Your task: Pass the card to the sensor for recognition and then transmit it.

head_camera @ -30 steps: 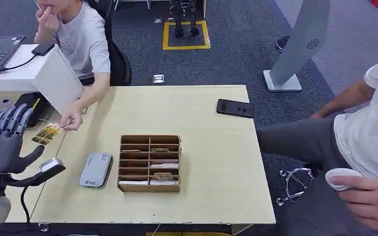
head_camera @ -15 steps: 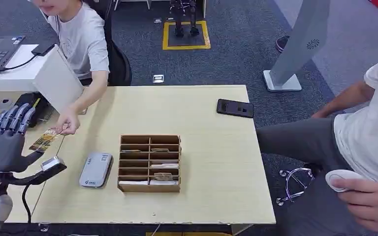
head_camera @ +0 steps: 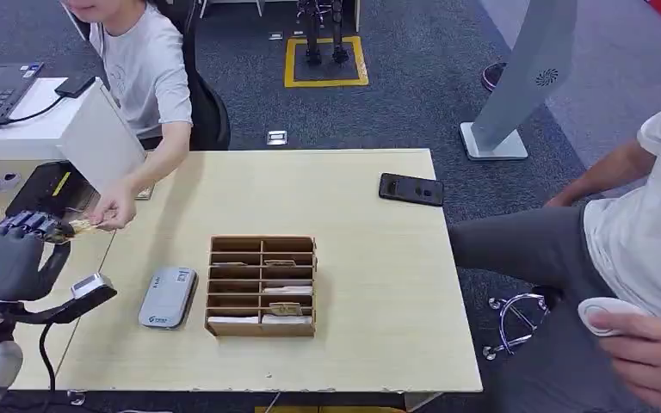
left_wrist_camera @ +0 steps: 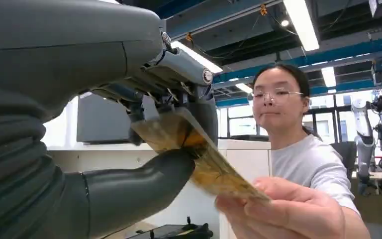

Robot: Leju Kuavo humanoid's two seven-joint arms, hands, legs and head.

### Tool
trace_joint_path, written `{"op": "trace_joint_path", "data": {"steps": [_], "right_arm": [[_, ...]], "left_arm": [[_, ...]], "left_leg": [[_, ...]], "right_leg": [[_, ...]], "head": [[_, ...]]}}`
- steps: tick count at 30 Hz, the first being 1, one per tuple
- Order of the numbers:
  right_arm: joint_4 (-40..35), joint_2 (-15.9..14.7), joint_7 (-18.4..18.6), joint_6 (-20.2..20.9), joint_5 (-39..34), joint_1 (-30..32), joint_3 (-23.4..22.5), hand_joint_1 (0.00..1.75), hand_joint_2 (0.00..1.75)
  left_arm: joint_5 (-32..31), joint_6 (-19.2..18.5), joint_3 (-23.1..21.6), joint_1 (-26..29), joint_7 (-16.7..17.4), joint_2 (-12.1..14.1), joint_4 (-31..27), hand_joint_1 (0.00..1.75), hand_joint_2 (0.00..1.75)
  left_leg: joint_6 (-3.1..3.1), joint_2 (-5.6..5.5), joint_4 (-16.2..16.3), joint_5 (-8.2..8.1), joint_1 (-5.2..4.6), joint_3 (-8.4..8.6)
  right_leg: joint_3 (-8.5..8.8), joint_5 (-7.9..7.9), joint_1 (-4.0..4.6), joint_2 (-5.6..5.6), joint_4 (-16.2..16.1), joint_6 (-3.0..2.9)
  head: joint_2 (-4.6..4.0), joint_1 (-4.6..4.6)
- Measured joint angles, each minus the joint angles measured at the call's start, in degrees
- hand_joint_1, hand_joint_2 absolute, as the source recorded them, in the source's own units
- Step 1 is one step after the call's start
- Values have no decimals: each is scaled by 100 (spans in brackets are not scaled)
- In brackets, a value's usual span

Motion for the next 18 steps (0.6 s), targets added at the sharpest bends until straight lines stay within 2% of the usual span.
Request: {"op": "trace_joint_path", "data": {"steps": [8, 13, 15, 17, 18], "right_arm": [[0, 0, -2, 0, 22, 0, 0, 0, 175], [0, 0, -4, 0, 46, 0, 0, 0, 175], [0, 0, -2, -2, 48, 1, 0, 0, 175], [0, 0, 0, -7, 42, 0, 0, 0, 175], [0, 0, 0, -11, 37, 0, 0, 0, 175]], "left_arm": [[335, -57, -2, 22, -206, -15, -2, 175, 175], [1077, -347, -2, 72, -590, -55, -37, 175, 175], [1437, -589, -2, 84, -625, -105, -61, 175, 175], [2241, -1170, 2, 80, -627, -262, -92, 175, 175], [2433, -1323, 2, 87, -623, -344, -105, 175, 175]], "left_leg": [[0, 0, 0, 0, 0, 0], [0, 0, 0, 0, 0, 0], [0, -1, 0, 0, -1, 0], [2, -5, 0, 1, -4, 0], [2, -5, 0, 1, -3, -2]], "right_leg": [[0, 0, 0, 0, 0, 0], [1, 0, 0, 0, 0, 0], [1, 0, 0, -1, 0, 0], [2, 0, -1, -5, 0, 1], [3, 0, -1, -7, 0, 1]], "head": [[0, 0], [0, 0], [0, 0], [0, -2], [0, 2]]}}
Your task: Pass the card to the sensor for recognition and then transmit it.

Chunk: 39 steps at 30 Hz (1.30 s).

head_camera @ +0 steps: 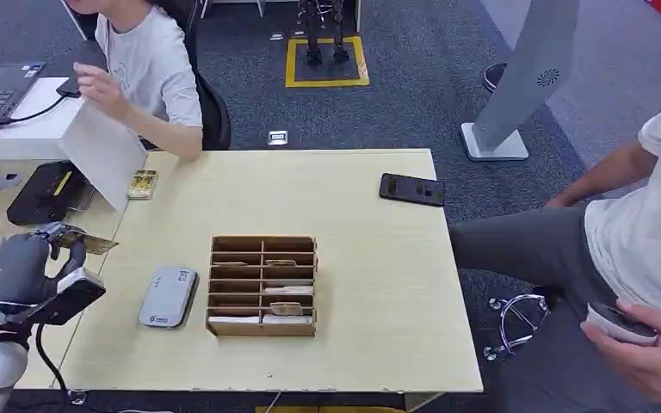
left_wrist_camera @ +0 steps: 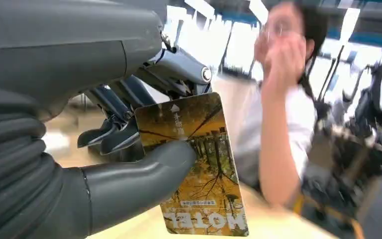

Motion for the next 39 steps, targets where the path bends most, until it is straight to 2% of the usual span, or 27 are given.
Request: {"op": "trace_joint_path", "data": {"steps": [2, 7, 23, 24, 28, 32, 34, 36, 39], "right_arm": [[0, 2, 4, -7, -2, 0, -2, 0, 175], [0, 2, 7, -7, -2, 3, -2, 0, 175], [0, 2, 7, -7, -4, 3, -2, 0, 175], [0, 2, 7, -7, -7, 2, -2, 0, 175], [0, 4, 61, -17, -15, 3, -9, 0, 175], [0, 7, 107, -76, -15, 4, -17, 0, 175], [0, 11, 122, -101, -9, 4, -17, 0, 175], [2, 15, 157, -103, 0, 4, -17, 0, 175], [0, 22, 194, -103, 48, 1, -17, 0, 175]], "left_arm": [[108, -87, 0, 5, 0, -148, -17, 175, 175], [139, -115, 0, 2, 0, -314, -39, 175, 175], [141, -117, 2, 1, 0, -437, -63, 175, 175], [225, -205, 4, -1, 18, -441, -63, 175, 175], [1277, -1189, 72, -1, 501, -533, -63, 175, 175], [2020, -1623, 144, 24, 963, -701, -35, 175, 175], [2121, -1632, 157, 69, 1165, -802, 24, 175, 175], [2036, -1468, 157, 121, 1237, -898, 103, 175, 175], [1879, -1230, 162, 132, 1530, -1057, 375, 175, 175]], "left_leg": [[0, 2, 0, 0, 1, 0], [0, 0, 2, 0, 0, 1], [0, 1, 1, 0, 2, 1], [0, 1, 1, 0, 1, 1], [0, 1, 1, 0, 1, 0], [0, 1, 1, 0, 0, 0], [0, 1, 1, 0, 0, 0], [0, 1, 1, 0, 0, 0], [0, -1, 1, -1, 0, -2]], "right_leg": [[0, 1, 0, 1, 0, 0], [0, 2, 0, 0, 0, 0], [0, 2, 0, 0, 0, 0], [0, 2, 0, 0, 0, 0], [-1, 2, 0, 0, 0, 0], [0, 2, 0, 1, 0, 0], [-1, 2, 0, 1, 0, 0], [-2, 1, 0, 0, 0, 0], [0, 1, 0, -2, 0, 1]], "head": [[0, 0], [0, -2], [0, -2], [0, -2], [0, -2], [0, -2], [0, -2], [0, -2], [0, -4]]}}
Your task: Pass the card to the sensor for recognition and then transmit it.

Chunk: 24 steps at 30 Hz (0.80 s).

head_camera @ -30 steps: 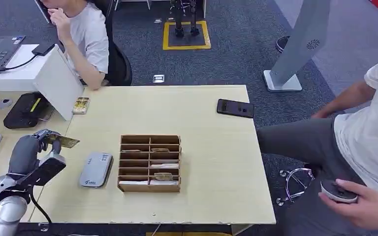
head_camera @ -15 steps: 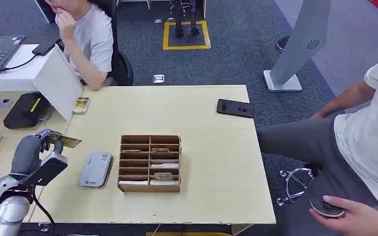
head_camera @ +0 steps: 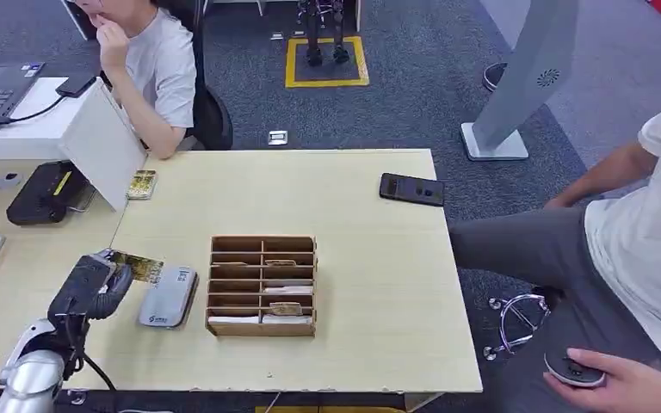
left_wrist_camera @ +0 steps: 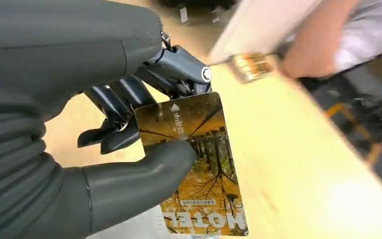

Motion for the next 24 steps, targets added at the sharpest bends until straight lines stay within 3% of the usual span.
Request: {"op": "trace_joint_path", "data": {"steps": [8, 24], "right_arm": [[0, 18, 61, -4, 2, 1, -2, 0, 175], [0, 26, 61, 9, 13, 1, -4, 0, 175]], "left_arm": [[-103, 162, 35, 83, -177, -236, 561, 175, 175], [-429, 254, 136, 83, -138, -363, 764, 175, 175]], "left_leg": [[0, 0, 0, 0, 1, 0], [0, 0, 0, 0, 1, 0]], "right_leg": [[-1, 0, 0, -1, 0, 0], [0, 0, 0, -1, 0, 0]], "head": [[0, 0], [0, 2]]}}
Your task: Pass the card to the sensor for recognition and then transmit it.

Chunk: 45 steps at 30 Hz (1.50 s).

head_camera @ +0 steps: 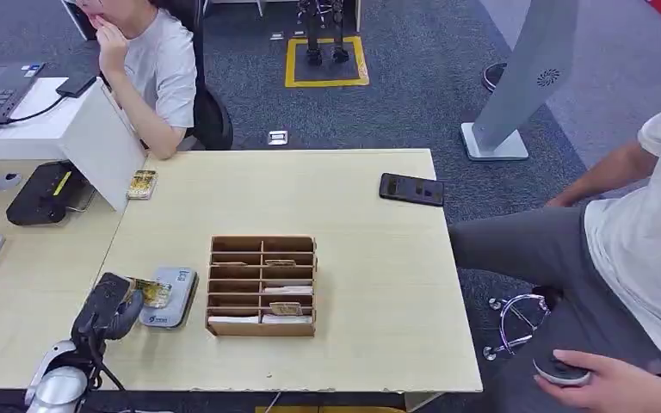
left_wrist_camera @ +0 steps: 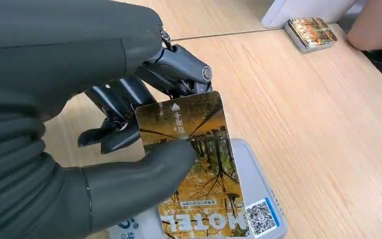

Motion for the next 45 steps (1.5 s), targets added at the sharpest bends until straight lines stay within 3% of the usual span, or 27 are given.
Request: {"op": "trace_joint_path", "data": {"steps": [12, 20, 34, 43, 45], "right_arm": [[0, 9, -9, 4, 42, 0, -2, 0, 175], [0, 15, -9, 4, 44, 0, -2, 0, 175], [0, 42, 0, 9, 92, 0, -7, 0, 175], [0, 50, 0, 9, 94, 0, -13, 0, 175], [0, 50, -2, 7, 109, 0, -13, 0, 175]], "left_arm": [[-730, 223, 72, -9, 61, -116, 114, 175, 175], [-813, 267, 72, -14, 63, -153, 155, 175, 175], [-1775, 450, 72, -51, 225, -236, 326, 175, 175], [-1801, 452, 72, -62, 238, -291, 380, 175, 175], [-1384, 231, 74, -56, 41, -304, 385, 175, 175]], "left_leg": [[0, 1, 0, 0, 0, 2], [0, 0, 0, 0, -1, 2], [0, 0, 0, 0, -1, 4], [0, 0, -1, 0, -1, 12], [0, -1, -1, 0, -1, 13]], "right_leg": [[1, 0, 0, 1, 0, 0], [1, 0, 0, 1, 0, 0], [3, 0, 0, 0, 0, 0], [13, 0, 0, -1, 0, 0], [14, 0, 0, -2, 0, 0]], "head": [[0, 0], [0, 0], [0, 0], [0, 0], [0, 0]]}}
